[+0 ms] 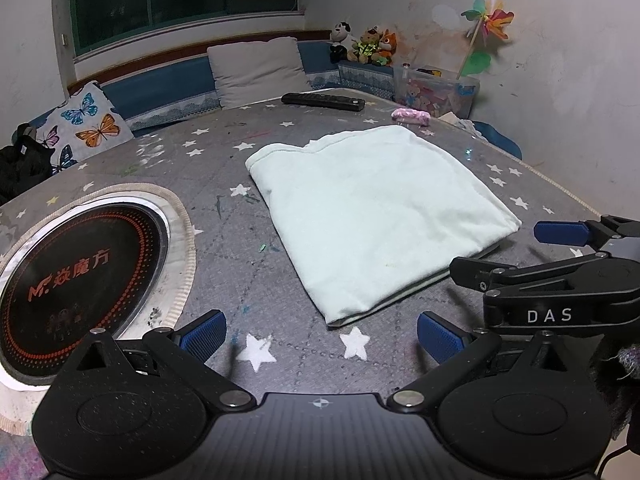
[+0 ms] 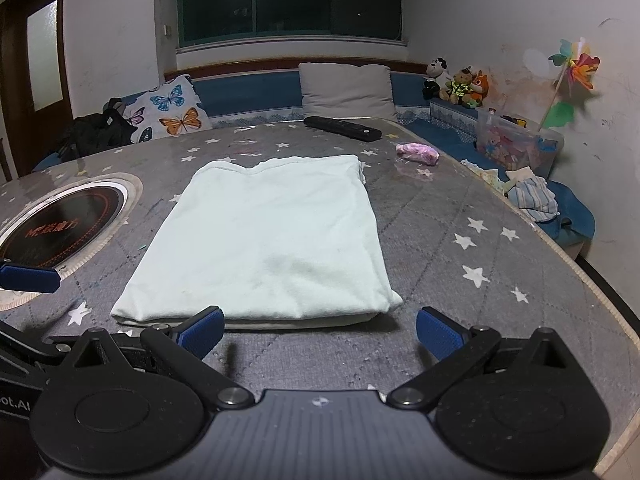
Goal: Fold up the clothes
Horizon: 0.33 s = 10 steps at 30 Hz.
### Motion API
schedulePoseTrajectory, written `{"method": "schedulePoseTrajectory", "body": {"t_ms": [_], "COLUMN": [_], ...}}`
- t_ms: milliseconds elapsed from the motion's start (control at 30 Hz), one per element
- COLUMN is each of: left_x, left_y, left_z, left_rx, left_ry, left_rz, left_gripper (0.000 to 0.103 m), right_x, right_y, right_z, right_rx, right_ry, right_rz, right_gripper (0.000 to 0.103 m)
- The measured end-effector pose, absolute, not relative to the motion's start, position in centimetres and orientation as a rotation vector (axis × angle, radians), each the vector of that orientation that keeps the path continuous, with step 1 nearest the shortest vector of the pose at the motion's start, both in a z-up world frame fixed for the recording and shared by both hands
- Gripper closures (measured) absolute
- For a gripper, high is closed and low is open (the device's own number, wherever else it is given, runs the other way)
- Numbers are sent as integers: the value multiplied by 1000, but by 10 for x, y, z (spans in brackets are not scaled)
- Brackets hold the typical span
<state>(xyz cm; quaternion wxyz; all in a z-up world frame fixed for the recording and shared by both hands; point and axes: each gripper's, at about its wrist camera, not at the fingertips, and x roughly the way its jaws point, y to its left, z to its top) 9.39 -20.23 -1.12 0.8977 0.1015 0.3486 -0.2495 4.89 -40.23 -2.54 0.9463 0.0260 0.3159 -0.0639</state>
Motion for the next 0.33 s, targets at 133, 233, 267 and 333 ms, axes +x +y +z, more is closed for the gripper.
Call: {"method": "schedulePoseTrajectory", "body": {"t_ms": [133, 233, 267, 333], "left_x": [93, 93, 93, 93], "left_y": [-203, -203, -203, -203], "left_z": [-11, -11, -11, -11], "left_rx": [212, 211, 211, 212], "left_ry": [722, 722, 722, 721], "left_rz": [-517, -521, -521, -521], "left_gripper": [0, 0, 0, 0], "right_x": [48, 48, 48, 47], "right_y": [-403, -402, -402, -401], "right_z": [-26, -26, -26, -27], "right_rx": [56, 57, 57, 58], "right_ry": [641, 642, 643, 644], "right_rz": [-131, -130, -130, -129], "right_gripper": [0, 0, 0, 0]}}
